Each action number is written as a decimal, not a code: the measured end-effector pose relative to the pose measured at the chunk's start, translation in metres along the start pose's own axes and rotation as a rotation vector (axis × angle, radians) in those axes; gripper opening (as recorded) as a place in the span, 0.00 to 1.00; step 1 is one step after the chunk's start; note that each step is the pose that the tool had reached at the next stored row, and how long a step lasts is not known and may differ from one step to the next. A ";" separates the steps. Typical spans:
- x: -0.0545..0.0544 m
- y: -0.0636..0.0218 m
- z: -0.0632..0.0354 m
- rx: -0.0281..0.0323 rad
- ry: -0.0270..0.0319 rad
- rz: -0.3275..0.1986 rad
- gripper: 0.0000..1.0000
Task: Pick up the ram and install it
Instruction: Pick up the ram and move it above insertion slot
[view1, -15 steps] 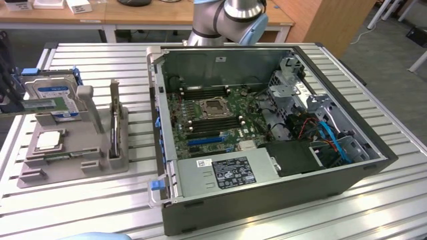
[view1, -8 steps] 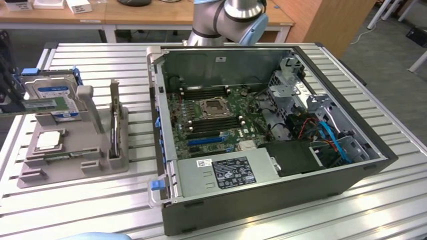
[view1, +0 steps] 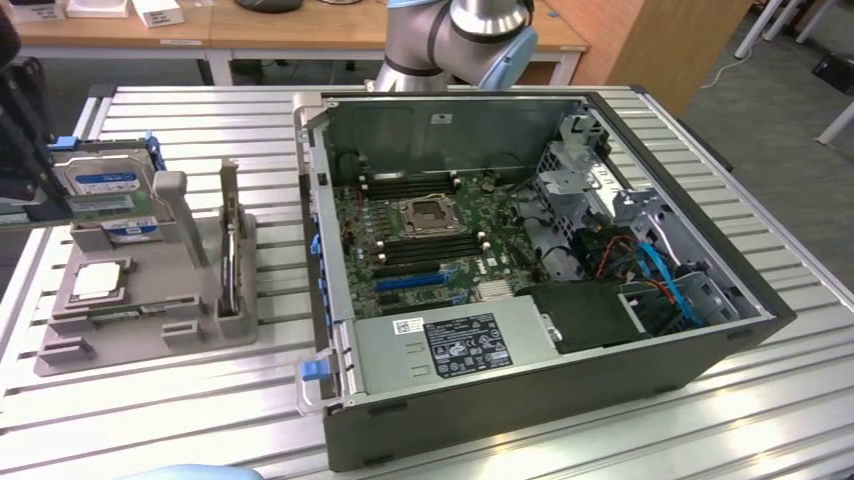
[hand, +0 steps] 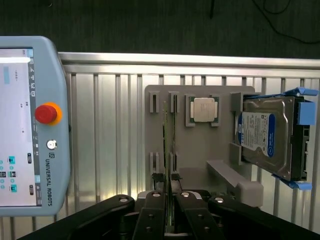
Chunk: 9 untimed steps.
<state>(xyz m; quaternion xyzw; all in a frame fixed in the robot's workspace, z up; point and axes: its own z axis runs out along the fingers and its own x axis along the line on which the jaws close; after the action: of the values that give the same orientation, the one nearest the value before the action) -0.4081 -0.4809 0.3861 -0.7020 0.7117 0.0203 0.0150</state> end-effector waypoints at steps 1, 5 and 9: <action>0.000 -0.0019 -0.0003 0.0000 -0.0001 0.000 0.14; 0.000 -0.0102 -0.0007 0.0001 -0.0005 0.000 0.14; 0.000 -0.0181 -0.0008 0.0000 -0.0006 0.000 0.14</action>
<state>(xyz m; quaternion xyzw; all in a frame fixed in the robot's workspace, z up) -0.3900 -0.4810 0.3868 -0.7021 0.7117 0.0205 0.0152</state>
